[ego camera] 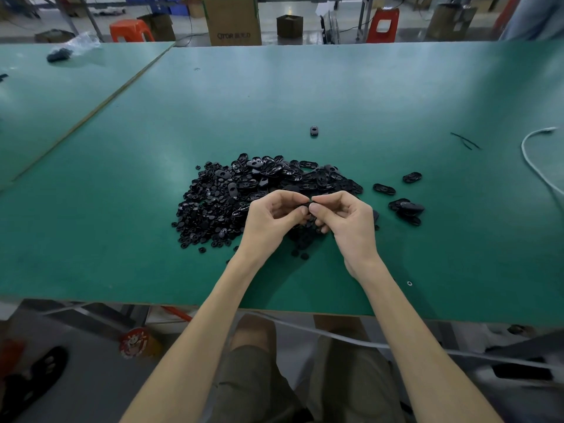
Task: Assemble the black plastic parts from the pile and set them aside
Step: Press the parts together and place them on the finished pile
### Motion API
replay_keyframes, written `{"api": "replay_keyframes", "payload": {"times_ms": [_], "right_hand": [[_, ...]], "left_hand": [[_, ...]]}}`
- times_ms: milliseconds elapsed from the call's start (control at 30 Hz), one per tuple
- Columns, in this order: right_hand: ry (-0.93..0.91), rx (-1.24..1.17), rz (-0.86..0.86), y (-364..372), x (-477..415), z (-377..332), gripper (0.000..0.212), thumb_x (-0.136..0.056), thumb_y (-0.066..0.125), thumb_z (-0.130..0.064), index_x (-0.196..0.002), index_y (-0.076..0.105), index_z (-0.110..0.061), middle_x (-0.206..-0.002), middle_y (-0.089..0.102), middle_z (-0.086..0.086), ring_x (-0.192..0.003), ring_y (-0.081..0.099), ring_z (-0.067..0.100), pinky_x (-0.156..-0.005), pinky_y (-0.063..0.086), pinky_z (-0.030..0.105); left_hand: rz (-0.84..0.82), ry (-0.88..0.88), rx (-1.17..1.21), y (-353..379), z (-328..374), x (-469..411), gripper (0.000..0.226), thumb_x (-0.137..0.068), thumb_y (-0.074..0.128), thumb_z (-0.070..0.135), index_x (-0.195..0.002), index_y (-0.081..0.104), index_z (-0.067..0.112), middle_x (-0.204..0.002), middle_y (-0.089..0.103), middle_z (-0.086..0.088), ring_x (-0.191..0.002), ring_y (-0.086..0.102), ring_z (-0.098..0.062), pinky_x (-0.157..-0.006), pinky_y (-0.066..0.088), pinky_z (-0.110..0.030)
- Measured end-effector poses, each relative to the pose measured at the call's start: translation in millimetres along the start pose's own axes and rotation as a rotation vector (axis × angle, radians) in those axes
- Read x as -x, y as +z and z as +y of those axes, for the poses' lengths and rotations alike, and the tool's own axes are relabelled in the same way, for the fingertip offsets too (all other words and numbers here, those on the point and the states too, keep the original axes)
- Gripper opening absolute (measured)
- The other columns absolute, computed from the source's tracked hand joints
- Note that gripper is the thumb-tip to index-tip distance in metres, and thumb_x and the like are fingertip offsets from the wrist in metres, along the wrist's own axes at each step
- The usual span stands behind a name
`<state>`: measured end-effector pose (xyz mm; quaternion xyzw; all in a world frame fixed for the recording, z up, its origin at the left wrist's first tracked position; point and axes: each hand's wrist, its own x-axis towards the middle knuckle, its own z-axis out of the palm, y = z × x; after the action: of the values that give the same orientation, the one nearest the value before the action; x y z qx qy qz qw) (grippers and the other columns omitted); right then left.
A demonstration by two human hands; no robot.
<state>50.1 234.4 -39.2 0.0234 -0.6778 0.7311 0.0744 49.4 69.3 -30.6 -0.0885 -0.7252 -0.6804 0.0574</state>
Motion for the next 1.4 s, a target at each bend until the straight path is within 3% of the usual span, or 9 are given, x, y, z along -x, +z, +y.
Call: {"api": "replay_keyframes", "payload": {"times_ms": [233, 600, 767, 833, 900, 1033, 1167, 1267, 1400], "right_hand": [[0.004, 0.037, -0.011, 0, 0, 0, 0.011, -0.088, 0.082, -0.006, -0.094, 0.076, -0.013, -0.079, 0.077, 0.001, -0.065, 0.067, 0.008, -0.059, 0.052, 0.02], [-0.016, 0.147, 0.002, 2, -2, 1, 0.019, -0.097, 0.071, -0.006, -0.111, 0.073, -0.02, -0.095, 0.077, -0.003, -0.082, 0.072, 0.013, -0.065, 0.056, 0.024], [0.007, 0.307, 0.023, 4, -6, 4, 0.014, -0.095, 0.061, 0.003, -0.088, 0.068, -0.007, -0.073, 0.066, -0.002, -0.063, 0.055, 0.008, -0.062, 0.046, 0.024], [0.073, 0.228, 0.044, 2, -5, 6, 0.015, -0.099, 0.055, 0.006, -0.105, 0.068, 0.002, -0.084, 0.066, 0.001, -0.074, 0.059, 0.01, -0.073, 0.051, 0.03], [0.135, -0.054, -0.013, 0, -2, 3, 0.024, -0.107, 0.043, 0.006, -0.122, 0.062, 0.009, -0.091, 0.067, 0.004, -0.079, 0.065, 0.011, -0.076, 0.055, 0.03], [0.17, -0.246, 0.058, -5, -2, 1, 0.026, -0.108, 0.045, 0.005, -0.128, 0.058, 0.015, -0.086, 0.069, 0.007, -0.068, 0.066, 0.01, -0.061, 0.054, 0.023], [0.186, -0.315, 0.096, -6, -4, 0, 0.027, -0.11, 0.04, 0.003, -0.129, 0.058, 0.01, -0.087, 0.073, 0.002, -0.073, 0.069, 0.009, -0.065, 0.056, 0.023], [0.242, -0.168, 0.137, -4, -2, -1, 0.028, -0.106, 0.045, 0.009, -0.13, 0.059, 0.007, -0.099, 0.07, 0.006, -0.088, 0.068, 0.013, -0.08, 0.057, 0.031], [0.209, 0.147, 0.176, 3, 0, 2, 0.03, -0.097, 0.056, 0.015, -0.123, 0.063, 0.002, -0.105, 0.062, 0.008, -0.101, 0.06, 0.024, -0.099, 0.052, 0.05]], "left_hand": [[0.023, 0.015, -0.074, 3, -2, 0, 0.015, -0.091, 0.075, -0.001, -0.101, 0.074, 0.01, -0.097, 0.078, -0.008, -0.091, 0.075, -0.026, -0.087, 0.062, -0.039], [0.199, 0.133, -0.284, 16, 29, -16, 0.013, -0.093, 0.073, 0.004, -0.101, 0.071, 0.014, -0.095, 0.074, 0.009, -0.087, 0.07, -0.007, -0.082, 0.055, -0.021], [-0.083, 0.138, -0.295, 61, 57, -39, 0.013, -0.088, 0.078, 0.006, -0.096, 0.076, 0.016, -0.087, 0.076, 0.011, -0.08, 0.069, 0.002, -0.08, 0.053, -0.014], [-0.156, 0.145, -0.309, 87, 60, -47, 0.011, -0.088, 0.079, 0.008, -0.097, 0.076, 0.013, -0.086, 0.075, 0.009, -0.076, 0.066, 0.005, -0.078, 0.05, -0.009], [-0.21, 0.143, -0.357, 108, 60, -53, 0.01, -0.088, 0.08, 0.009, -0.098, 0.076, 0.009, -0.086, 0.074, 0.006, -0.073, 0.063, 0.007, -0.075, 0.046, -0.005], [-0.281, 0.062, -0.414, 132, 54, -66, 0.01, -0.09, 0.078, 0.011, -0.098, 0.076, 0.006, -0.09, 0.076, -0.003, -0.082, 0.07, -0.013, -0.083, 0.054, -0.022], [-0.349, 0.02, -0.419, 137, 50, -74, 0.015, -0.091, 0.074, 0.004, -0.106, 0.077, 0.005, -0.095, 0.078, -0.005, -0.064, 0.07, -0.011, -0.076, 0.058, -0.021], [-0.368, 0.024, -0.404, 134, 44, -73, 0.02, -0.094, 0.07, 0.003, -0.113, 0.076, 0.007, -0.104, 0.078, -0.004, -0.072, 0.075, -0.009, -0.091, 0.059, -0.028], [-0.288, 0.027, -0.272, 124, 42, -68, 0.023, -0.097, 0.06, -0.006, -0.115, 0.075, 0.001, -0.107, 0.077, -0.01, -0.093, 0.077, -0.02, -0.087, 0.063, -0.036]]}}
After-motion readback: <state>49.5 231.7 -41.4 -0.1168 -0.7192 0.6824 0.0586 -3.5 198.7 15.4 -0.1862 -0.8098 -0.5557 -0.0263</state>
